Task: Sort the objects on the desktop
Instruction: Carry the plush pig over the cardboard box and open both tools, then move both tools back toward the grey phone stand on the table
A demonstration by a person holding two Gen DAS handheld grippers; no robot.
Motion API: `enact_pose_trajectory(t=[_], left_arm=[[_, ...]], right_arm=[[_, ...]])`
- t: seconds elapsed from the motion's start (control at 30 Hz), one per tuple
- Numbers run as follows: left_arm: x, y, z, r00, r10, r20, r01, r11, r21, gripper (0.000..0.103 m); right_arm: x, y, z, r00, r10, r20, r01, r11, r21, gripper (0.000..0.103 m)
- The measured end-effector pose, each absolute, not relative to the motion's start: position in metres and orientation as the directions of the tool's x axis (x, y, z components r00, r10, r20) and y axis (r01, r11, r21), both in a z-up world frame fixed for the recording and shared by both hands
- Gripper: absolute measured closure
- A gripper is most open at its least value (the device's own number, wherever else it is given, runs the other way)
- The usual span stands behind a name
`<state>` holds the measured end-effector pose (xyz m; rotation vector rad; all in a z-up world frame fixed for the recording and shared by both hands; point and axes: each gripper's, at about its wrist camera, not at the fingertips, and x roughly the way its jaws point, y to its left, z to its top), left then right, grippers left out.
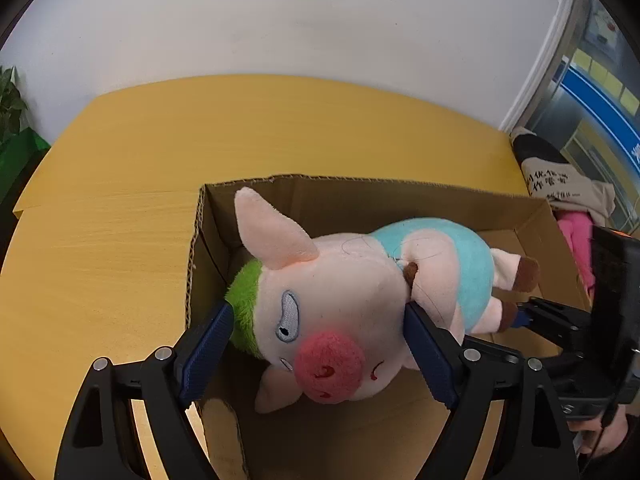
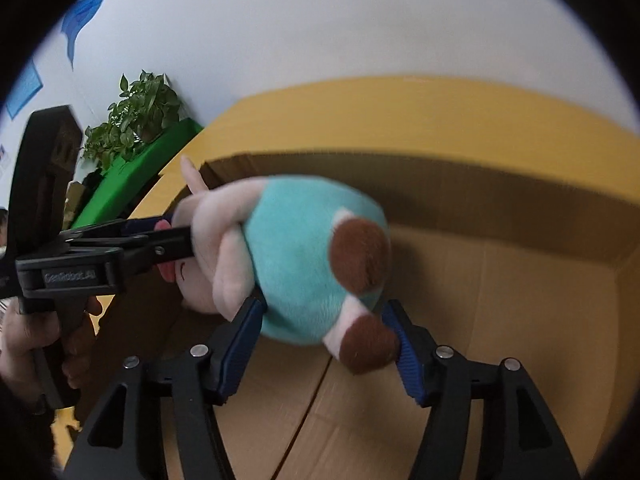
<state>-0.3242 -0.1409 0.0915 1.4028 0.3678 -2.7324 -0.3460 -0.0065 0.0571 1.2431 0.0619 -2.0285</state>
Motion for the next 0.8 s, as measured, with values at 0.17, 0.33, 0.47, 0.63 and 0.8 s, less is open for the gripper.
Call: enact_pose_trajectory(t=[0.17,0.33,0.47,0.63,0.8], left_arm=[[-0.326,-0.139,0.078,-0.550,0.028,-0.834,0.160,-0.977,-0.138,0.017],[-0.325,-0.133,0.085,-0.542,-0.003,-0.840,0.171,-0.979,-0.107,0.019],[-0.295,-0.135,0.122,-0.621,0.085,-0.779,0.130,-0.969,-0.209,0.019],[-0.197,-0.130,0.179,-0.749,0.150,-0.646,0.044,-0.961,-0.273,0.001],[-0.126,-0.101,0.180,-0.779,0.142,-0.610,0.005,-0.972,-0.233,0.000]], right_arm=[[-0.336,-0.014,0.023,-0.189,-0.555,-0.810,0.547,-0.745,0.382,0.050],[-0.327,-0.019,0.033,-0.238,-0.483,-0.843,0.545,-0.785,0.295,0.053],[-0.306,0.010,0.059,-0.218,-0.532,-0.818,0.583,-0.744,0.327,0.037],[-0.240,0.090,0.108,-0.223,-0.598,-0.770,0.656,-0.676,0.336,0.027],[-0.181,0.154,0.134,-0.446,-0.450,-0.774,0.627,-0.774,0.089,0.023]])
